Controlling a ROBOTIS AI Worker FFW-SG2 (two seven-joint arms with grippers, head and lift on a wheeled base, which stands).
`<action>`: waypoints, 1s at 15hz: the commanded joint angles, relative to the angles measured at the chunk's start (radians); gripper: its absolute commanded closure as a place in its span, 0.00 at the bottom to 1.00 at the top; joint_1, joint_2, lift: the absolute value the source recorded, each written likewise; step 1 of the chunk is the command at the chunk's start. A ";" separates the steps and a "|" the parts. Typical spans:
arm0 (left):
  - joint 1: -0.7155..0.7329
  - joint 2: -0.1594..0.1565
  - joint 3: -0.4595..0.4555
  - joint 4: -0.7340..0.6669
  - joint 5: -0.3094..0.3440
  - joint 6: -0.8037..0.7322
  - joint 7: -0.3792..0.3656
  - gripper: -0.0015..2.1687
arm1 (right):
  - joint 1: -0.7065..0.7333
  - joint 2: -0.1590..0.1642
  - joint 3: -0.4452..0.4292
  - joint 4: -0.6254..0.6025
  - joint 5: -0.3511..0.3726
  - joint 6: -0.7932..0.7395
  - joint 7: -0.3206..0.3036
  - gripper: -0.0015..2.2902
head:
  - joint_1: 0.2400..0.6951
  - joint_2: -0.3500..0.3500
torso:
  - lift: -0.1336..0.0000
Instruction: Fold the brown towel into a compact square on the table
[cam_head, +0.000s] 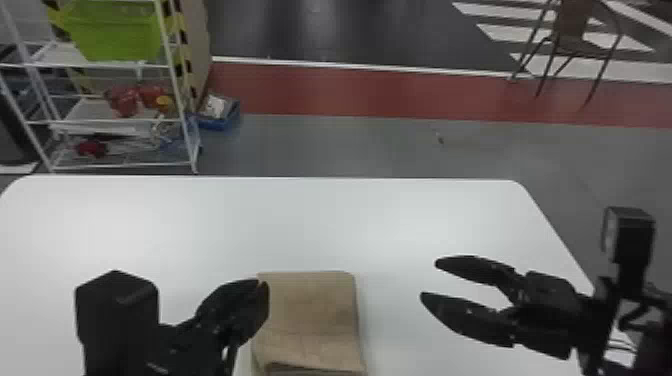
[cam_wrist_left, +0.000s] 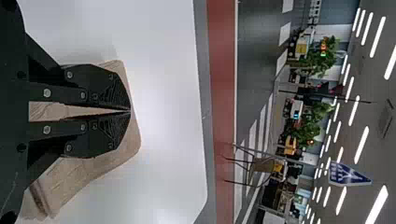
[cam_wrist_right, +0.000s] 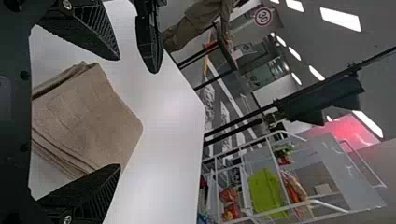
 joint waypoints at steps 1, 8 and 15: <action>-0.018 0.000 0.000 0.040 -0.013 -0.094 0.004 0.14 | 0.006 0.065 -0.136 0.003 -0.100 -0.100 -0.027 0.03 | 1.00 0.28 | 0.08; -0.073 -0.002 -0.026 0.231 -0.071 -0.625 0.260 0.08 | 0.147 0.072 -0.274 0.061 -0.262 -0.665 -0.277 0.03 | 1.00 0.17 | 0.08; -0.110 0.003 -0.114 0.397 -0.218 -0.843 0.459 0.09 | 0.276 0.072 -0.130 0.064 -0.278 -0.781 -0.681 0.03 | 1.00 0.13 | 0.08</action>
